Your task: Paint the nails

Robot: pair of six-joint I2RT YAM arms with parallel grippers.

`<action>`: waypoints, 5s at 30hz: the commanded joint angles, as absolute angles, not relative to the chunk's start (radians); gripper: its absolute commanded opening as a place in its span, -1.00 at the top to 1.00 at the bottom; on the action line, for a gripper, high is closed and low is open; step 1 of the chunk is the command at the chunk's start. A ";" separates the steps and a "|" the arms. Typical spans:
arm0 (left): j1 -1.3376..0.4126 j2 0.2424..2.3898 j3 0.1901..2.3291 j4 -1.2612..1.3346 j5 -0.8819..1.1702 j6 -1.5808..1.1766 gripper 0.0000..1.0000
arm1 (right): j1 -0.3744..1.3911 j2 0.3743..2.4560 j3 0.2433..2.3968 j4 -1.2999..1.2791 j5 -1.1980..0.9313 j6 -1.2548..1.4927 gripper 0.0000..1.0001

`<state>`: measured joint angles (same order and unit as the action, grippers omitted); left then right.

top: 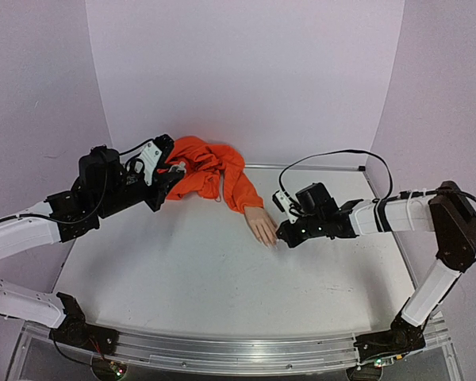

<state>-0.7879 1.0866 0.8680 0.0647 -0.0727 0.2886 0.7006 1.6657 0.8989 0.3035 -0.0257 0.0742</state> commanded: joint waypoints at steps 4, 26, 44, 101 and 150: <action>-0.784 1.053 0.874 0.126 -0.072 0.283 1.00 | 0.695 1.704 0.953 0.299 -0.017 0.062 1.00; -0.782 1.066 0.880 0.126 -0.065 0.285 1.00 | 0.695 1.757 0.969 0.325 -0.033 0.060 1.00; -0.782 1.070 0.882 0.125 -0.062 0.284 1.00 | 0.696 1.760 0.946 0.310 -0.031 0.075 1.00; -0.782 1.053 0.879 0.125 -0.041 0.268 1.00 | 0.695 1.642 0.901 0.296 -0.030 0.106 1.00; -0.782 1.066 0.881 0.125 -0.047 0.273 1.00 | 0.696 1.740 0.919 0.326 -0.003 0.097 1.00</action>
